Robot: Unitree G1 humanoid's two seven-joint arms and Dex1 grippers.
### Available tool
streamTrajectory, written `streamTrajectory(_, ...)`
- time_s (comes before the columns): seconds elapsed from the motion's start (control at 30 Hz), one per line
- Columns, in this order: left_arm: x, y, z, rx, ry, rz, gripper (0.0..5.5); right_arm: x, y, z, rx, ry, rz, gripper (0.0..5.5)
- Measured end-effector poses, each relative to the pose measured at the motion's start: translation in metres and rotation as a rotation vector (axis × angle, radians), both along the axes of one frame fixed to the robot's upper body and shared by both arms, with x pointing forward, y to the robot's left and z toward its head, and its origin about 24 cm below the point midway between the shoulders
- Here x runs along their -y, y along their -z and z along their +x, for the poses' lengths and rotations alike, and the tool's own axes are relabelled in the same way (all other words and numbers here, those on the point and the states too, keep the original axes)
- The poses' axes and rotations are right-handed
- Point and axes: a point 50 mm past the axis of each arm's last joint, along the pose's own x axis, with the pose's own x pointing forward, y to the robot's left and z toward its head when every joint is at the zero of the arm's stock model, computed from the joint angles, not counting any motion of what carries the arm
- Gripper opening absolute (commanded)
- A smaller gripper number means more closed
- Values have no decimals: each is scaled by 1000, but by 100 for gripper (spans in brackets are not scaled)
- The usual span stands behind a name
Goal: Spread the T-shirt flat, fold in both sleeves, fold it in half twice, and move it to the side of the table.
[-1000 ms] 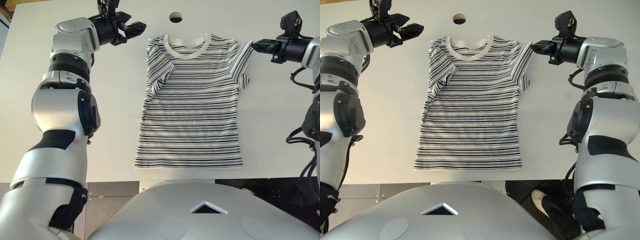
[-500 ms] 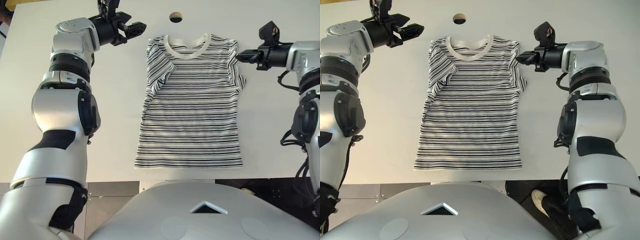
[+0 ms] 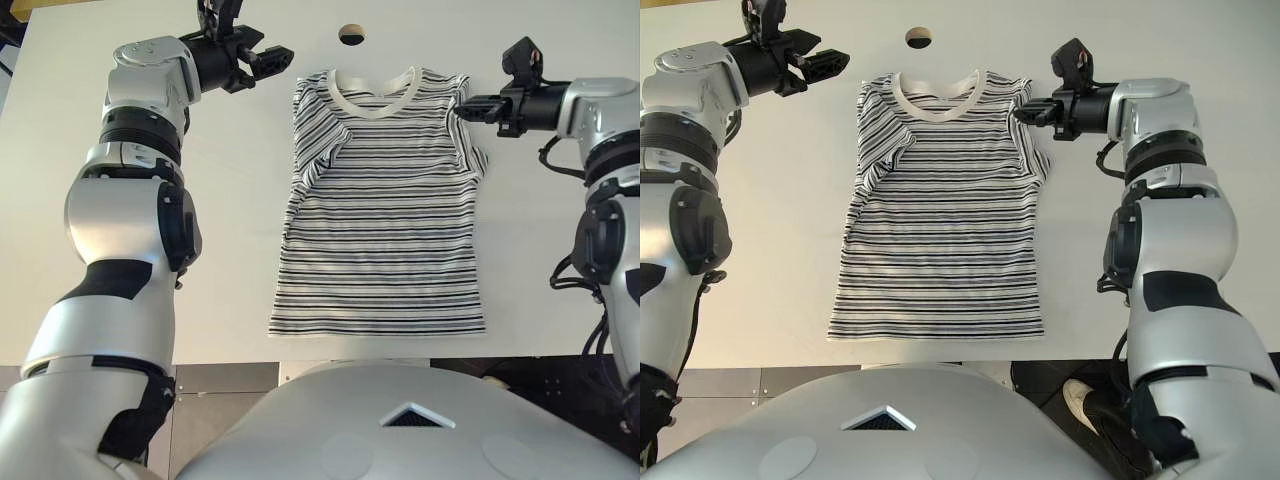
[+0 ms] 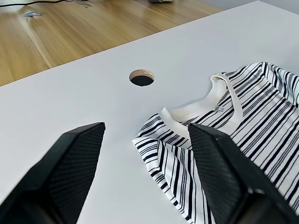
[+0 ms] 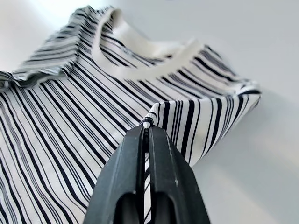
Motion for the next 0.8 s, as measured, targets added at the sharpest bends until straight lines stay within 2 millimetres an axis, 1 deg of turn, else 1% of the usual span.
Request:
streamTrajectory(0.03,0,0,0,0,0,0,333,-3,-2,1,8,-8,7,12)
streamTrajectory(0.13,0,1,0,-3,-1,0,333,-12,0,2,5,-27,21,12)
streamTrajectory(0.3,0,1,-1,-4,-1,0,333,-15,2,3,8,-16,6,12)
streamTrajectory(0.4,0,2,-1,-5,0,0,333,-22,8,3,-2,-14,-29,12)
streamTrajectory(0.6,-1,5,-2,-14,-3,0,333,-16,28,-4,-37,44,-116,12)
streamTrajectory(0.7,0,5,-2,-14,-2,-1,333,-17,30,-5,-44,47,-115,12)
streamTrajectory(0.73,0,6,-2,-14,-1,-1,333,-18,30,-4,-44,47,-111,32)
streamTrajectory(0.8,1,6,-2,-15,1,-2,333,-18,30,-4,-43,50,-98,50)
